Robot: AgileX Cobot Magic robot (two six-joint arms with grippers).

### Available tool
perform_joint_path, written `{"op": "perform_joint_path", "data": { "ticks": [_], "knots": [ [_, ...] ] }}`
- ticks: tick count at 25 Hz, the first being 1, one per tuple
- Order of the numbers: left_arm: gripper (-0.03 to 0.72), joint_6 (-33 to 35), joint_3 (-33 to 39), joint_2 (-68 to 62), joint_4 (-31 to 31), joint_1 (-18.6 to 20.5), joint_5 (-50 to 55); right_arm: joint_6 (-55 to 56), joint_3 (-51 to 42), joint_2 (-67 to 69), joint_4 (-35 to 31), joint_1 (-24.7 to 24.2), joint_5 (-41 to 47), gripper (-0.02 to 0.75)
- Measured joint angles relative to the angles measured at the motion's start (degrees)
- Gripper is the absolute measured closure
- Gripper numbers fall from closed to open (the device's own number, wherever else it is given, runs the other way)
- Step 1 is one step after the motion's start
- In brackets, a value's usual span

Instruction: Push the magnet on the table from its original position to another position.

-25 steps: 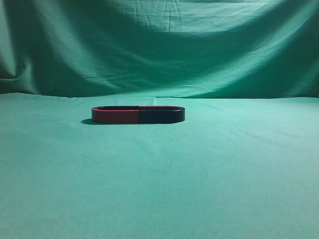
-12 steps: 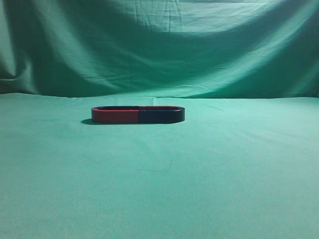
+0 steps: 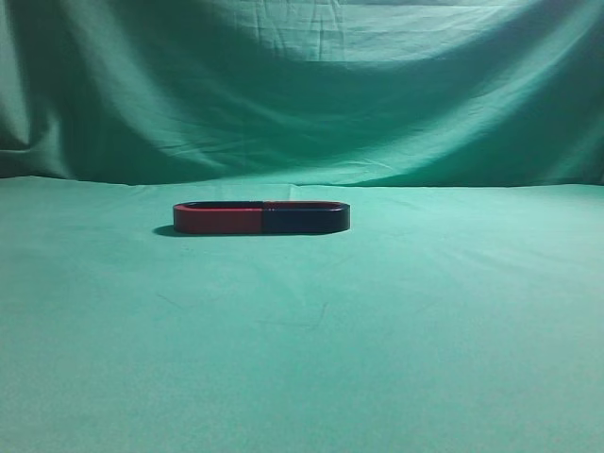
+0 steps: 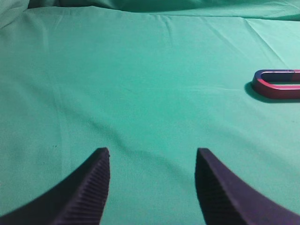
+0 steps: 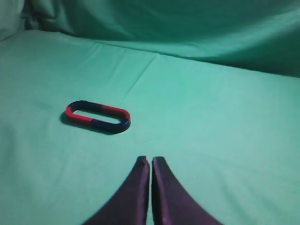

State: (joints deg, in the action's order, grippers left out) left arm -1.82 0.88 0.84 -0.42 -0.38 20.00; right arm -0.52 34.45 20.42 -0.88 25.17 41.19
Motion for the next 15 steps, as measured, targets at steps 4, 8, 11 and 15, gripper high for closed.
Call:
{"op": "perform_joint_path", "data": {
  "ticks": [4,8,11,15],
  "knots": [
    [0.316,0.0,0.0,0.0,0.0,0.0,0.0,0.1,-10.1,-5.0,2.7,-4.1,-11.5,0.738],
    [0.316,0.0,0.0,0.0,0.0,0.0,0.0,0.2,-21.6,-12.1,3.0,-11.8,-22.8,0.738],
    [0.316,0.0,0.0,0.0,0.0,0.0,0.0,0.2,-29.0,-18.0,3.1,-16.7,-26.9,0.738],
    [0.316,0.0,0.0,0.0,0.0,0.0,0.0,0.5,-35.6,-20.8,3.1,-19.8,-27.7,0.738]
  ]
}}
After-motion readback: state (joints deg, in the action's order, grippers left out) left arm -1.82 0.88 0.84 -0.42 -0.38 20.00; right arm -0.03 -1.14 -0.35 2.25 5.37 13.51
